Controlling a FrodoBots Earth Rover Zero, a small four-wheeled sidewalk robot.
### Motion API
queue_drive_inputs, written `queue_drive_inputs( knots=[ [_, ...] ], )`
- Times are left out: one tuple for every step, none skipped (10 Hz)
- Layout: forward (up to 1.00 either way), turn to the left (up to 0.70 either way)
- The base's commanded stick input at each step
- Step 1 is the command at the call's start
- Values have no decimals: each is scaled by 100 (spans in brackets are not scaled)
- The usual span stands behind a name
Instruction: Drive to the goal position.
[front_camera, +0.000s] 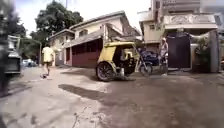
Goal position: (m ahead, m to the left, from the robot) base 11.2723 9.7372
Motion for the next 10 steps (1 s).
queue_drive_inputs(
  knots=[
    [70,27],
    [70,27],
    [70,27],
    [70,27],
    [70,0],
    [70,0],
    [70,0],
    [70,-3],
    [70,-27],
    [70,-27]
  ],
)
